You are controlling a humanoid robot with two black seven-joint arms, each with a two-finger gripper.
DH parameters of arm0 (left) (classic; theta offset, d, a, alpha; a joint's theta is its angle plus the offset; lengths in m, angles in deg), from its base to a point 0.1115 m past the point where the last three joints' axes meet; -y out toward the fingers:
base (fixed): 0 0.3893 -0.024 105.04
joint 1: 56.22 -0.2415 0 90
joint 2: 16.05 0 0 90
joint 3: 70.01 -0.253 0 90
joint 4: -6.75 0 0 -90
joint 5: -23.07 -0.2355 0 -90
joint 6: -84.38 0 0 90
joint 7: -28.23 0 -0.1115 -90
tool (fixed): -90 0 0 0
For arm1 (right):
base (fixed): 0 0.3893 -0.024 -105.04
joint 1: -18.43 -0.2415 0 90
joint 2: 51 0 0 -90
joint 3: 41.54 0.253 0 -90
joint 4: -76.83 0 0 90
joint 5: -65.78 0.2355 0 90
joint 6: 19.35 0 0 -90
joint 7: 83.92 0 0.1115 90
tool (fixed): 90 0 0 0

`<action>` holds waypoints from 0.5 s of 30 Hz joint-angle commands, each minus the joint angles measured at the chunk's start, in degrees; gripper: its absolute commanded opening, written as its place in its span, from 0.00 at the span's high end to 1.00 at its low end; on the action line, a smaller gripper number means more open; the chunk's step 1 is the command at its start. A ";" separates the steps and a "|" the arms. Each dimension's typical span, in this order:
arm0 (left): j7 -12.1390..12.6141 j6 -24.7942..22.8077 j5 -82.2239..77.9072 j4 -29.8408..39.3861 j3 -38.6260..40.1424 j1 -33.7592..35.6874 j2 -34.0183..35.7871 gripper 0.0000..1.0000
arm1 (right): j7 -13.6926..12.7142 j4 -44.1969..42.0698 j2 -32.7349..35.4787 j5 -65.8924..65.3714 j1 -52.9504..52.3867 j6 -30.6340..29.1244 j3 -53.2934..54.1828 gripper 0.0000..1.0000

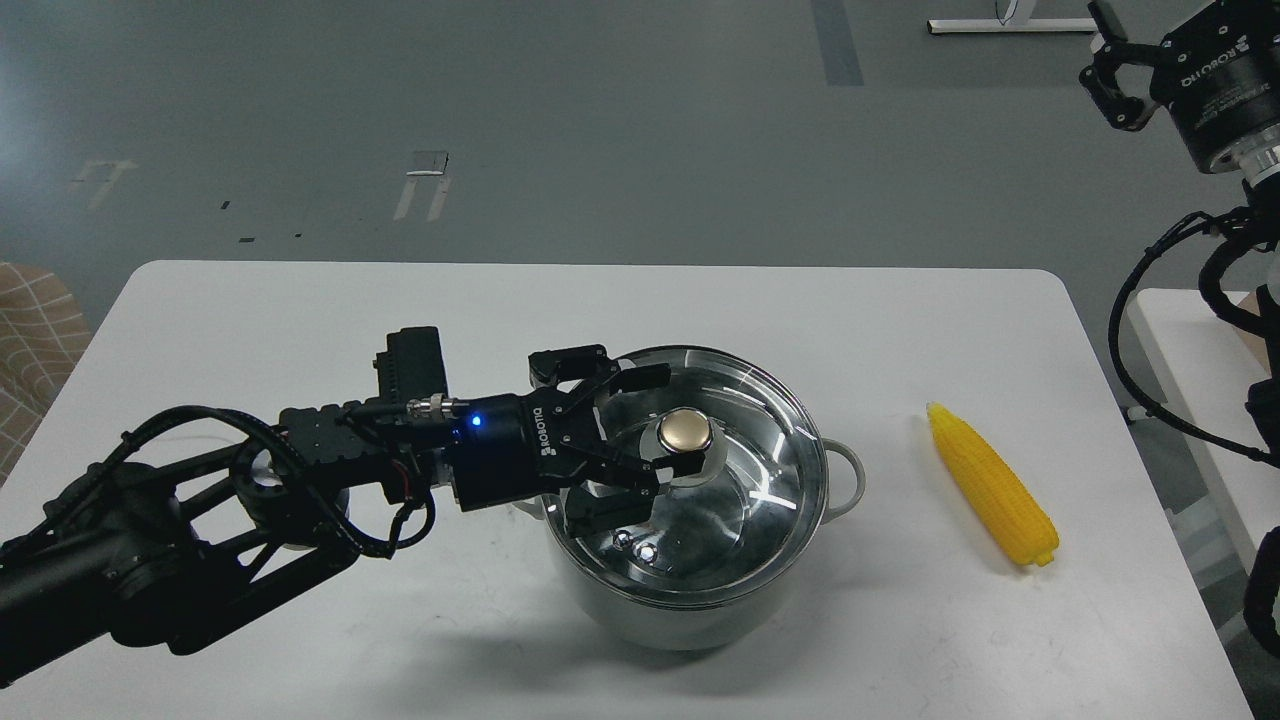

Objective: Open pot and put corn in
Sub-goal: 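Reach the left gripper over the pot and grasp the lid's brass knob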

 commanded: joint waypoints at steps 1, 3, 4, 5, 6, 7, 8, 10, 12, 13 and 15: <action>0.01 -0.07 0.01 -1.51 -0.81 0.57 -0.93 0.23 | 0.00 0.00 -0.01 0.00 0.17 0.00 0.01 0.00; 0.01 -0.07 0.01 -2.12 -0.81 0.48 -1.11 0.26 | 0.00 0.00 -0.01 0.00 0.17 0.00 0.00 0.00; 0.01 -0.07 0.01 -3.00 -1.16 0.48 -1.54 0.31 | 0.00 0.00 -0.18 0.00 0.17 0.00 0.00 0.00; 0.01 -0.07 0.01 -3.44 -1.51 0.48 -1.81 0.33 | 0.00 0.00 -0.27 0.00 0.17 0.00 0.09 0.00; 0.01 -0.07 0.01 -4.23 -1.77 0.57 -2.07 0.33 | 0.00 0.00 -0.36 0.00 0.17 0.00 0.09 0.00; 0.01 0.02 0.01 -4.76 -1.86 0.57 -2.16 0.33 | 0.00 0.00 -0.45 0.00 0.17 0.00 0.01 0.00; 0.01 0.02 0.01 -4.76 -1.86 0.57 -2.16 0.33 | 0.00 0.00 -0.45 0.00 0.17 0.00 0.00 0.00; 0.01 0.11 0.01 -5.03 -1.86 0.31 -2.25 0.40 | 0.00 0.00 -0.45 0.00 0.17 0.00 0.00 0.00; 0.01 0.19 0.01 -5.03 -1.86 0.22 -2.25 0.48 | 0.00 0.00 -0.45 0.00 0.17 0.00 0.00 0.00; 0.01 0.20 0.01 -4.94 -1.78 0.22 -2.25 0.56 | 0.00 0.00 -0.45 0.00 0.17 0.00 0.00 0.00; 0.01 0.20 0.01 -4.94 -1.69 0.39 -2.25 0.62 | 0.00 0.00 -0.45 0.00 0.17 0.00 0.00 0.00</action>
